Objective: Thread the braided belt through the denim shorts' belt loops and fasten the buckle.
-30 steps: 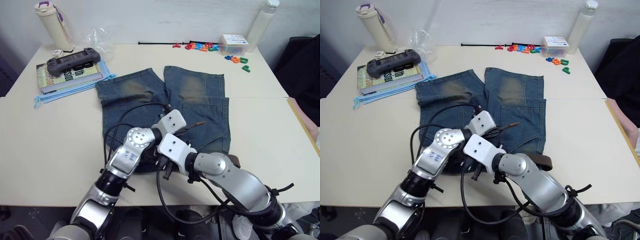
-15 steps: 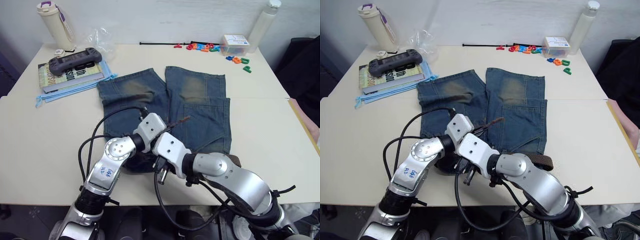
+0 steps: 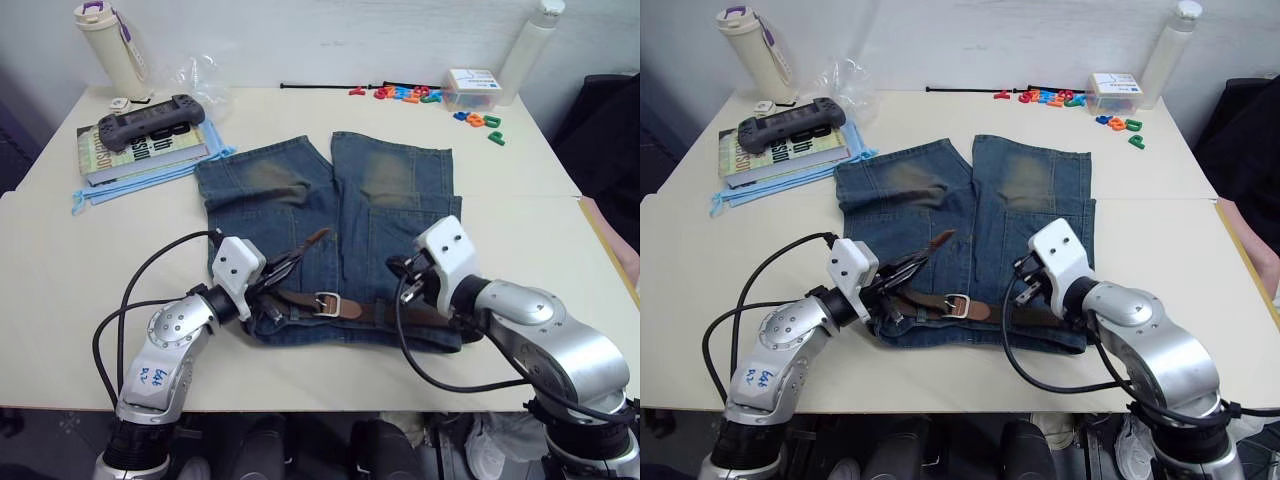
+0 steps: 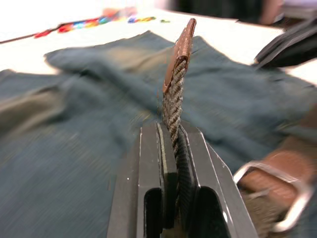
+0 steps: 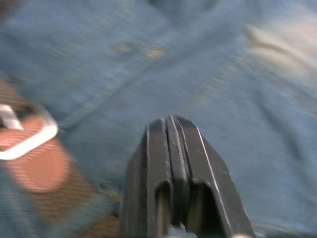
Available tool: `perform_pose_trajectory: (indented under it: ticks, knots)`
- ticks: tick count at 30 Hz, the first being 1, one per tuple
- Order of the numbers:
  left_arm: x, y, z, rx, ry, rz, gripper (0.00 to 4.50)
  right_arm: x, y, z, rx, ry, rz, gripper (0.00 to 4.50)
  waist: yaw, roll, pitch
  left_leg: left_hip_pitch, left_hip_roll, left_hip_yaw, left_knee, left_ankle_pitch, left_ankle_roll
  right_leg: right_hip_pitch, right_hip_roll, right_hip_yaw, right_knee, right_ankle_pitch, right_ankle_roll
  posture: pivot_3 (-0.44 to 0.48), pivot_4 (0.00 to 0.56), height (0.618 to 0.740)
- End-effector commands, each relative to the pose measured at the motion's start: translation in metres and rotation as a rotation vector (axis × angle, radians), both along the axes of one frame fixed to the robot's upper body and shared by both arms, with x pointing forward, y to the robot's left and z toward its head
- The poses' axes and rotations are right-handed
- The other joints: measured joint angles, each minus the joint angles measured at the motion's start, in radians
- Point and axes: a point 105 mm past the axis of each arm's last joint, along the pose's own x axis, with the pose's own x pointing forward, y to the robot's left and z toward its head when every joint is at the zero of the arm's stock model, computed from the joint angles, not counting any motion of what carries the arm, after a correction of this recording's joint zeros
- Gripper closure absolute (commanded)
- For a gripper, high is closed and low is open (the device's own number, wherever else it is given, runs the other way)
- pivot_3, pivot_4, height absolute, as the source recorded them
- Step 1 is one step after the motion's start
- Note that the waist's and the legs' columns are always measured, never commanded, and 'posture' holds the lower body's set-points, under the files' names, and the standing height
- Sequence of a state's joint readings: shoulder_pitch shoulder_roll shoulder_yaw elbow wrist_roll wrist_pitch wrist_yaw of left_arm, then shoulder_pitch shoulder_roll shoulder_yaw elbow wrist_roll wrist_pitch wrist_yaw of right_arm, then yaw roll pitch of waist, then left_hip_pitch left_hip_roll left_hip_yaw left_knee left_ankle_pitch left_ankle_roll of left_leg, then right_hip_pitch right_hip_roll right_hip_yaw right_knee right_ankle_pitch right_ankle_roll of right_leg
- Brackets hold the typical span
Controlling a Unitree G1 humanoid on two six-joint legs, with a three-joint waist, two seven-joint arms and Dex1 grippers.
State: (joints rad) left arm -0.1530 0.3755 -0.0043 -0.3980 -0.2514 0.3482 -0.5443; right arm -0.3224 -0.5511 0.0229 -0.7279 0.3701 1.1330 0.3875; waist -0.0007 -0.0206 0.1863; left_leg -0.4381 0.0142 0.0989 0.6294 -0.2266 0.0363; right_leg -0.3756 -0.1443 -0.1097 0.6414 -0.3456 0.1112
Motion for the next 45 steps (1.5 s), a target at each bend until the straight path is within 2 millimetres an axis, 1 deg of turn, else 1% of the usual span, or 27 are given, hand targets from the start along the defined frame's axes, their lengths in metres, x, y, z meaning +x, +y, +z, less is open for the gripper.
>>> perform_pose_trajectory:
  ticks: [1, 4, 7, 12, 14, 16, 19, 22, 26, 28, 32, 33, 34, 35, 36, 39, 43, 45]
  knots:
    - [-0.006, 0.001, 0.012, -0.007, -0.057, -0.013, 4.5, -0.009, 0.005, 0.015, -0.018, -0.103, 0.043, 4.47, 0.001, 0.0, 0.0, 0.0, 0.0, 0.0, 0.0, 0.0, 0.0, 0.0, 0.0, -0.001, 0.0, 0.0, 0.0, 0.0, 0.15, 0.706]
    - [-0.006, 0.005, 0.013, -0.012, -0.056, 0.003, 4.5, -0.016, 0.011, 0.015, 0.003, -0.118, 0.073, 4.47, 0.001, 0.0, 0.0, 0.0, 0.0, 0.0, 0.0, 0.0, 0.0, 0.0, 0.0, -0.001, 0.0, 0.0, 0.0, 0.0, 0.15, 0.706]
    - [-0.006, 0.013, 0.011, -0.029, -0.04, 0.031, 4.5, -0.029, 0.02, 0.009, -0.018, -0.127, 0.129, 4.47, 0.001, 0.0, 0.0, 0.0, 0.0, 0.0, 0.0, 0.0, 0.001, 0.0, 0.0, 0.0, 0.0, 0.0, 0.0, 0.0, 0.15, 0.706]
    - [-0.006, 0.026, 0.012, -0.093, -0.003, 0.068, 4.5, -0.049, 0.036, 0.008, 0.037, -0.132, 0.203, 4.47, 0.0, 0.0, 0.0, 0.0, 0.0, 0.0, 0.0, 0.0, 0.0, 0.0, 0.0, 0.0, 0.0, 0.0, 0.0, 0.0, 0.15, 0.706]
    - [-0.007, 0.03, 0.01, -0.097, 0.015, 0.074, 4.5, -0.058, 0.042, 0.003, 0.035, -0.125, 0.236, 4.47, 0.0, 0.0, 0.0, 0.001, 0.0, -0.001, 0.001, 0.0, 0.0, 0.001, 0.0, 0.0, 0.0, 0.0, 0.0, 0.0, 0.15, 0.706]
    - [-0.009, 0.031, 0.008, -0.074, 0.019, 0.063, 4.5, -0.063, 0.046, -0.003, 0.007, -0.129, 0.255, 4.47, 0.0, 0.0, 0.0, 0.0, 0.0, -0.001, 0.0, -0.001, 0.0, 0.001, 0.0, 0.001, 0.0, 0.0, 0.0, 0.0, 0.15, 0.706]
    - [-0.013, 0.03, 0.007, -0.041, 0.02, 0.044, 4.5, -0.063, 0.048, -0.009, -0.064, -0.178, 0.251, 4.47, -0.002, 0.0, 0.0, 0.001, 0.0, 0.0, 0.0, 0.0, 0.0, 0.0, 0.001, 0.001, 0.0, 0.0, 0.0, 0.0, 0.15, 0.706]
    - [-0.013, 0.03, 0.007, -0.033, 0.022, 0.044, 4.5, -0.063, 0.052, -0.012, -0.101, -0.224, 0.257, 4.47, 0.0, 0.0, 0.0, 0.001, 0.0, 0.0, 0.0, -0.001, -0.001, 0.0, 0.001, 0.001, 0.0, 0.0, 0.0, 0.0, 0.15, 0.706]
    - [-0.012, 0.027, 0.008, -0.037, 0.026, 0.037, 4.5, -0.059, 0.053, -0.019, -0.216, -0.319, 0.255, 4.47, 0.0, 0.0, 0.0, 0.001, 0.0, 0.0, 0.0, 0.0, -0.005, 0.0, 0.001, 0.001, -0.001, 0.0, 0.0, 0.0, 0.15, 0.706]
    - [-0.012, 0.026, 0.008, -0.04, 0.027, 0.034, 4.5, -0.059, 0.054, -0.021, -0.236, -0.342, 0.253, 4.47, 0.0, 0.0, 0.0, 0.001, 0.0, 0.0, 0.0, 0.0, -0.005, 0.0, 0.001, 0.001, -0.001, 0.0, 0.0, 0.0, 0.15, 0.706]
    - [-0.011, 0.026, 0.008, -0.04, 0.025, 0.035, 4.5, -0.059, 0.056, -0.021, -0.237, -0.366, 0.251, 3.3, 0.0, 0.0, 0.0, 0.001, 0.0, 0.0, 0.0, 0.001, -0.005, 0.0, 0.001, 0.0, -0.001, 0.0, 0.0, 0.0, 0.15, 0.706]
    - [-0.01, 0.026, 0.008, -0.042, 0.025, 0.035, 4.5, -0.06, 0.057, -0.02, -0.235, -0.372, 0.26, 2.77, 0.0, 0.0, 0.0, 0.001, 0.0, 0.0, 0.0, 0.001, -0.005, 0.0, 0.001, 0.0, 0.0, 0.0, 0.0, 0.0, 0.15, 0.706]
    - [-0.01, 0.026, 0.008, -0.043, 0.026, 0.035, 4.5, -0.061, 0.058, -0.02, -0.234, -0.376, 0.266, 2.38, 0.0, 0.0, 0.0, 0.001, 0.0, 0.0, 0.0, 0.001, -0.005, 0.0, 0.001, 0.0, 0.0, 0.0, 0.0, 0.0, 0.15, 0.706]
    - [-0.01, 0.026, 0.008, -0.048, 0.025, 0.035, 4.5, -0.063, 0.059, -0.021, -0.238, -0.374, 0.277, 1.82, 0.0, 0.0, 0.0, 0.001, 0.0, 0.0, 0.0, 0.001, -0.005, 0.0, 0.001, 0.0, 0.0, 0.0, 0.0, 0.0, 0.15, 0.706]
    - [-0.009, 0.025, 0.008, -0.052, 0.024, 0.035, 4.5, -0.063, 0.059, -0.022, -0.244, -0.374, 0.282, 1.49, 0.001, 0.0, 0.0, 0.001, 0.0, 0.0, 0.0, 0.001, -0.005, 0.0, 0.001, 0.0, 0.0, 0.0, 0.0, 0.0, 0.15, 0.706]
    - [-0.008, 0.024, 0.009, -0.059, 0.025, 0.037, 4.5, -0.062, 0.06, -0.026, -0.252, -0.377, 0.281, 1.49, 0.001, 0.0, 0.0, 0.001, 0.0, 0.0, 0.0, 0.001, -0.005, 0.0, 0.001, 0.0, 0.0, 0.0, 0.0, 0.0, 0.15, 0.706]
    - [-0.007, 0.024, 0.01, -0.077, 0.028, 0.046, 4.5, -0.062, 0.064, -0.035, -0.29, -0.378, 0.292, 1.49, 0.0, 0.0, 0.0, 0.001, 0.0, 0.0, 0.0, 0.001, -0.005, 0.0, 0.001, 0.0, 0.0, 0.0, 0.0, 0.0, 0.15, 0.706]
    - [-0.006, 0.025, 0.011, -0.078, 0.028, 0.05, 4.5, -0.057, 0.062, -0.038, -0.313, -0.383, 0.266, 1.49, 0.0, 0.0, 0.0, 0.001, 0.0, 0.0, 0.001, 0.001, -0.005, 0.0, 0.001, 0.0, 0.0, 0.0, 0.0, 0.0, 0.15, 0.706]
